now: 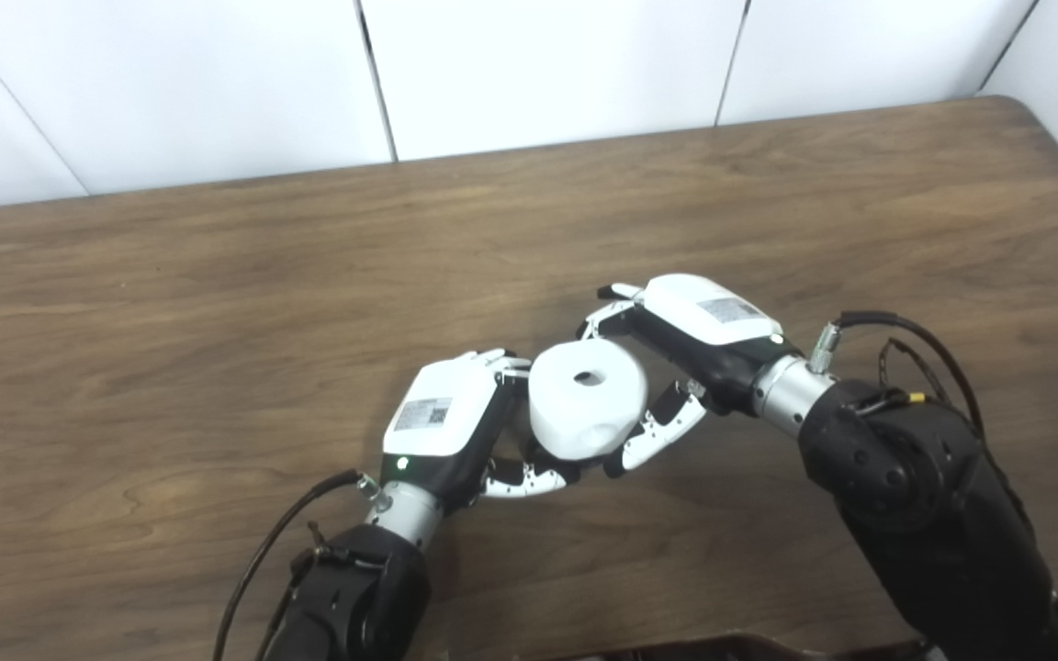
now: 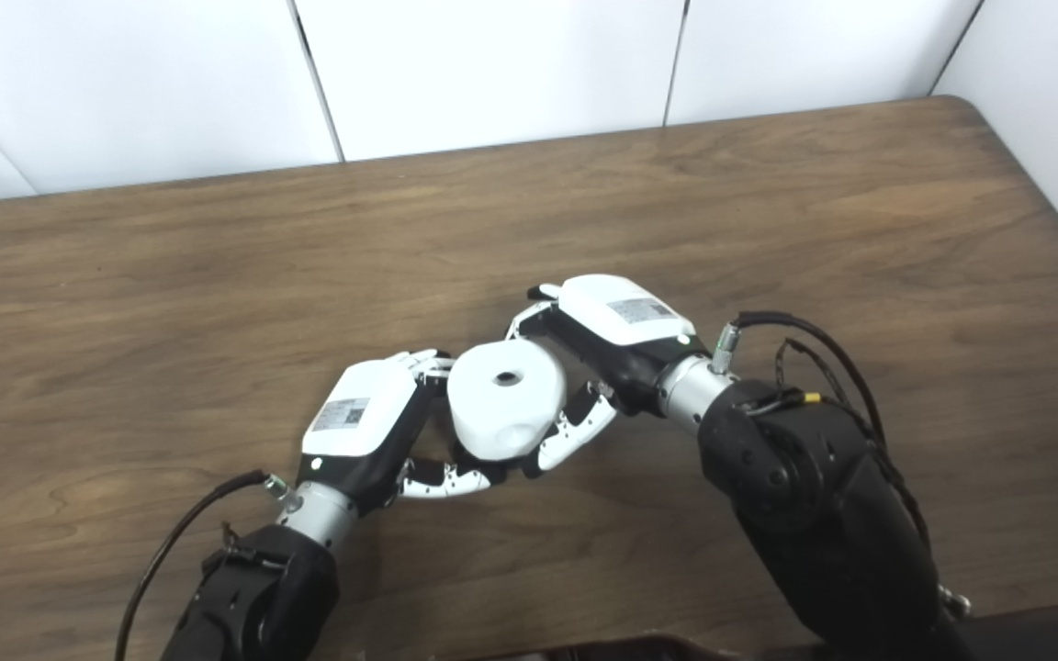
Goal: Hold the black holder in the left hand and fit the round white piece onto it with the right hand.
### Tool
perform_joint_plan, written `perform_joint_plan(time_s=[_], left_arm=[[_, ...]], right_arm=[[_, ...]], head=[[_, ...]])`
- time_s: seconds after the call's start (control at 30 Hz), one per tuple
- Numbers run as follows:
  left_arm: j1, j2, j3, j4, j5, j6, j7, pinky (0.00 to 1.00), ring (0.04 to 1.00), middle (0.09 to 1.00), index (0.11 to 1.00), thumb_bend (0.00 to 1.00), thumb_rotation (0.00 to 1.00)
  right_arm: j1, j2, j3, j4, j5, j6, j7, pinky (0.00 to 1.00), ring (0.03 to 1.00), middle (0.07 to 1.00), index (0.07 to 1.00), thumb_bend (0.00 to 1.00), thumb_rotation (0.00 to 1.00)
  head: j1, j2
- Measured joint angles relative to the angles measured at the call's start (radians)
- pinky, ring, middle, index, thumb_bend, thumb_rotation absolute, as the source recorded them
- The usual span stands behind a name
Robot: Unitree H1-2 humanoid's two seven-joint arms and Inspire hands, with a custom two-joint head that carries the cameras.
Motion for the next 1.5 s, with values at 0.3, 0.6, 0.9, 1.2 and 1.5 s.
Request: perform_joint_plan(time_s=[0.3,0.6,0.9,1.2,1.5], left_arm=[[-0.004,0.000,0.000,0.005,-0.002,-0.003,0.000,0.90,0.885,0.792,0.488,0.52,0.06],[-0.010,0.001,-0.003,0.010,-0.001,-0.004,0.000,0.89,0.880,0.788,0.488,0.52,0.06],[-0.018,0.003,-0.006,0.015,-0.001,-0.005,0.000,0.89,0.882,0.789,0.488,0.52,0.06],[-0.021,0.002,-0.006,0.023,-0.001,-0.005,0.005,0.88,0.873,0.782,0.488,0.52,0.06],[-0.022,0.002,-0.006,0.030,-0.002,-0.009,0.011,0.89,0.875,0.781,0.488,0.52,0.06]], right_arm=[[-0.011,0.001,-0.017,-0.017,-0.001,0.015,0.042,0.87,0.939,0.805,0.637,0.94,0.26],[-0.011,0.007,-0.038,-0.078,-0.001,0.018,0.079,0.85,0.934,0.792,0.630,0.95,0.28],[-0.028,0.011,-0.045,-0.080,-0.018,0.017,0.096,0.82,0.914,0.788,0.618,0.96,0.28],[-0.043,0.020,-0.054,-0.080,-0.025,0.017,0.100,0.81,0.911,0.776,0.618,0.97,0.28],[-0.060,0.021,-0.073,-0.080,-0.025,0.017,0.102,0.79,0.911,0.783,0.637,0.97,0.30]], head=[[0.005,-0.005],[0.002,-0.009],[0.008,-0.008],[0.012,-0.012],[0.014,-0.014]])
